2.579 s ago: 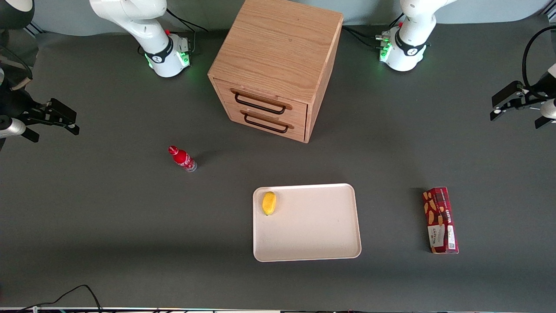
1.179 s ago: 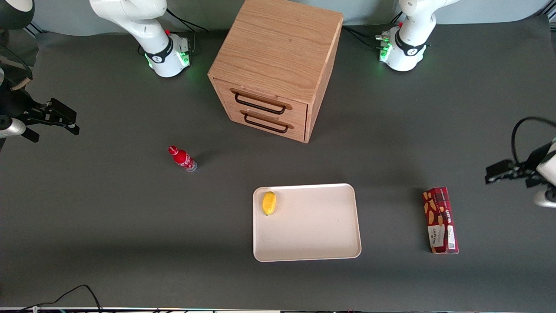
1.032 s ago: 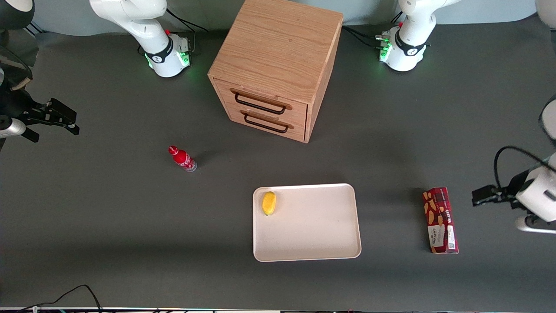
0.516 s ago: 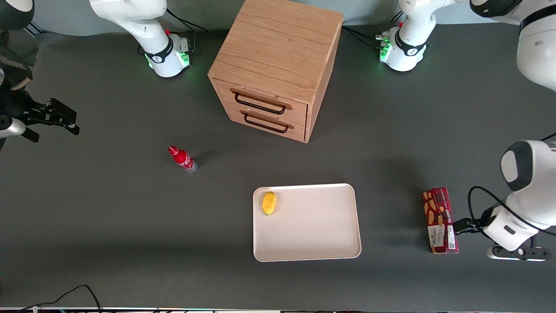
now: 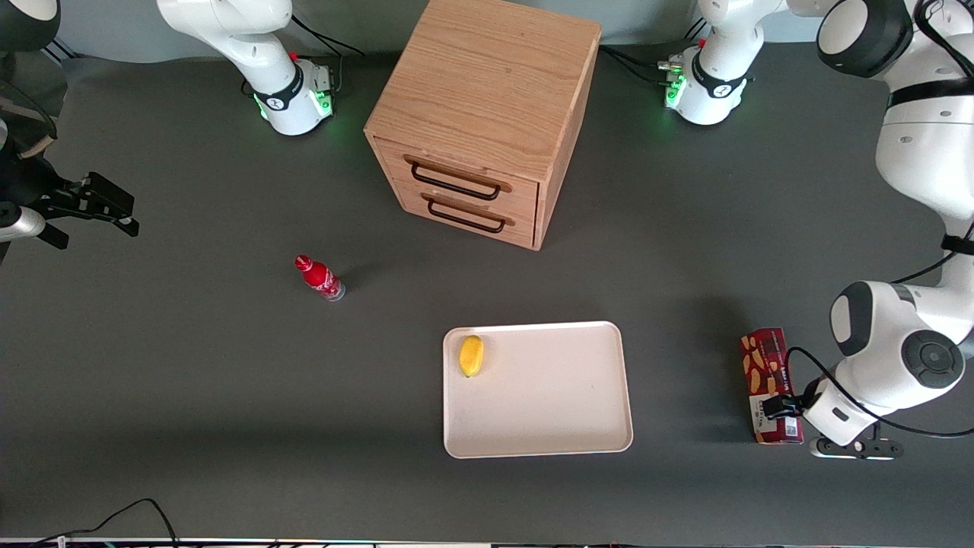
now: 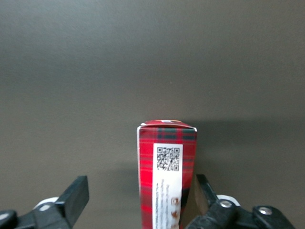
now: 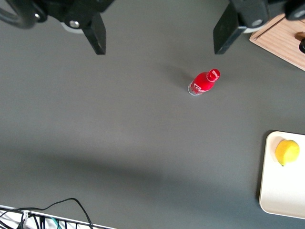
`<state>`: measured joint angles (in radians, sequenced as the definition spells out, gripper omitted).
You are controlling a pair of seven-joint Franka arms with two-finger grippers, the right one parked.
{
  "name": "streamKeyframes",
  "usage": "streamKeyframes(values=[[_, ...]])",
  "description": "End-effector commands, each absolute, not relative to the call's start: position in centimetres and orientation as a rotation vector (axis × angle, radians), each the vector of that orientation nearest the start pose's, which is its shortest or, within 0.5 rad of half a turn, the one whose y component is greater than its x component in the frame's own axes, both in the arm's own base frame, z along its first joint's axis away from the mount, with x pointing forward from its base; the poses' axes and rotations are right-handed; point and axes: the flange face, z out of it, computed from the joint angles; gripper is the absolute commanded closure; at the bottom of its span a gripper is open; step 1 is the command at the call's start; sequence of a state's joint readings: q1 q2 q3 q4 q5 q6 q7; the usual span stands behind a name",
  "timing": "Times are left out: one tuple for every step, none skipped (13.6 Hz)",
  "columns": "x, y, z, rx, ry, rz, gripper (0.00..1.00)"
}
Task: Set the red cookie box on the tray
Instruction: 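Close the left gripper on the cookie box and lift it, then carry the cookie box upright over the white tray beside the lemon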
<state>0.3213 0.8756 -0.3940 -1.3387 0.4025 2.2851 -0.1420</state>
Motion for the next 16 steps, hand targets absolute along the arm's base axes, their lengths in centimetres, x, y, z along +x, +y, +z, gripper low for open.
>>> streamKeyframes(values=[[75.2,1.2,24.0,-3.097,0.007,-0.231,0.45],[75.1,0.9,24.1,-3.096,0.018,-0.224,0.63],[75.1,0.8,24.1,-3.094,0.022,-0.219,0.9],[75.1,0.6,24.1,-3.09,0.03,-0.22,1.0],[75.1,-0.2,24.2,-3.09,0.044,-0.221,1.0],[75.2,-0.5,24.4,-3.089,0.048,-0.225,1.0],[75.3,-0.5,24.8,-3.087,0.052,-0.234,1.0],[75.4,-0.4,25.6,-3.083,0.048,-0.247,1.0],[75.4,-0.6,27.1,-3.082,0.048,-0.256,1.0],[75.5,-0.8,28.7,-3.08,0.04,-0.242,1.0],[75.5,-1.4,31.3,-3.077,0.036,-0.228,1.0],[75.2,-3.1,33.9,-3.09,0.053,-0.194,1.0],[74.8,-4.3,36.6,-3.092,0.034,-0.165,1.0],[74.1,-5.5,39.0,-3.09,0.002,-0.152,1.0],[73.3,-7.2,41.6,-3.09,-0.017,-0.157,1.0],[72.4,-9.6,43.9,-3.088,-0.027,-0.158,1.0]])
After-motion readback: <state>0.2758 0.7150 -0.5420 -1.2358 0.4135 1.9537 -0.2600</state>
